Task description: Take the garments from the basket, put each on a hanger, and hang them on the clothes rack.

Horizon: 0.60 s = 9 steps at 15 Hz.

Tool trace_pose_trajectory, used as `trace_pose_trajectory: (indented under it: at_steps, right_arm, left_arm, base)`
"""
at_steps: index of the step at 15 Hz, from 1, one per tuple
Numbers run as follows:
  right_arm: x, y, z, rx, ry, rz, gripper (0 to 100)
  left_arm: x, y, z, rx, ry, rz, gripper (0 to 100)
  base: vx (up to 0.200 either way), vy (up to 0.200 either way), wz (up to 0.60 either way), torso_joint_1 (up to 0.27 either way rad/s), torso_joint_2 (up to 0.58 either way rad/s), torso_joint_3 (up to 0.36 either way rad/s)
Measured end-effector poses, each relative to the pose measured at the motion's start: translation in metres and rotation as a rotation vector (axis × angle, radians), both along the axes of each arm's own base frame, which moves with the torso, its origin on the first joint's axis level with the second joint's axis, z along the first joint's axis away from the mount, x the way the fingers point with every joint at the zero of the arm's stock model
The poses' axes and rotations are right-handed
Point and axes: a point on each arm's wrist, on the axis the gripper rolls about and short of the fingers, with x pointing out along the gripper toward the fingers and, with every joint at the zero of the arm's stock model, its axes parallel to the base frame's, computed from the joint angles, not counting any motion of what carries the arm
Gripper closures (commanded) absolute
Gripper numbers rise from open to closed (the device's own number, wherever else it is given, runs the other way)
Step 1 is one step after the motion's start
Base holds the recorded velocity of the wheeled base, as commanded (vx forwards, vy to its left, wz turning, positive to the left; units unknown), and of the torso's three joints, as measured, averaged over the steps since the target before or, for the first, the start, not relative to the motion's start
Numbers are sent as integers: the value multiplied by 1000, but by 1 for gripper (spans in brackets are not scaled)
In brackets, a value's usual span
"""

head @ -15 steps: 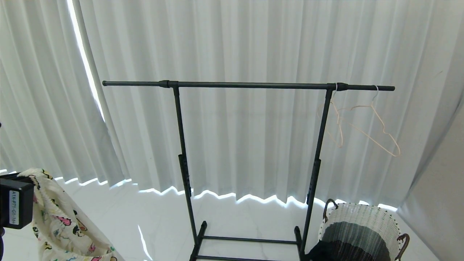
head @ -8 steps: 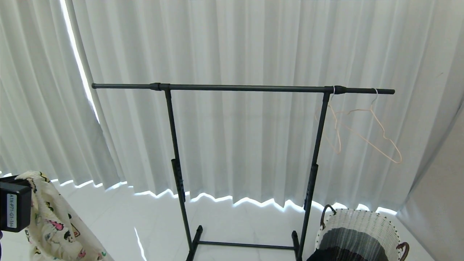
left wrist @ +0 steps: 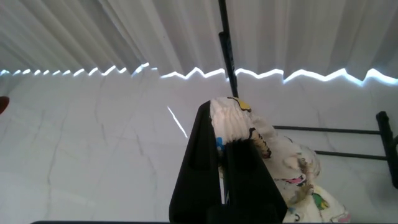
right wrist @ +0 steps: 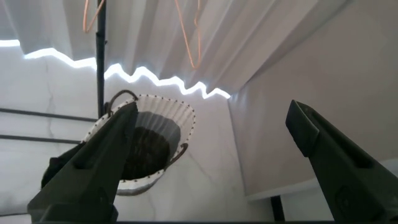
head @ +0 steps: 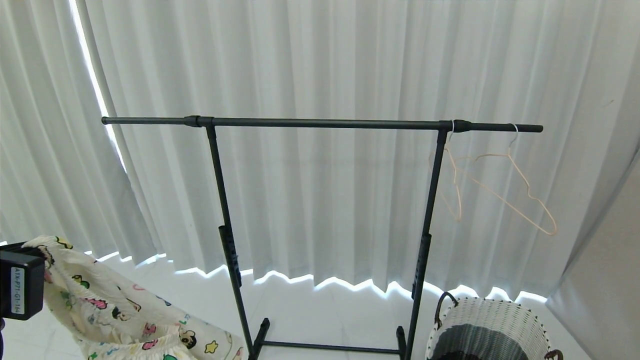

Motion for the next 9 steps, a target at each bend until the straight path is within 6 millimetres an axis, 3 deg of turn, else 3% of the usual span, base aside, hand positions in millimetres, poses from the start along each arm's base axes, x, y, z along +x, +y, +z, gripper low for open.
trace_pose_trajectory:
  at_steps: [1, 9]
  right_arm:
    - [0, 0, 0, 0, 2, -1, 0]
    - [2, 0, -5, -4, 22, -1, 0]
  left_arm:
    - [0, 0, 0, 0, 0, -1, 100]
    - [-1, 0, 1, -3, -8, -11, 100]
  base:
    - [0, 0, 0, 0, 0, 0]
    - [0, -200, 0, 2, 2, 1]
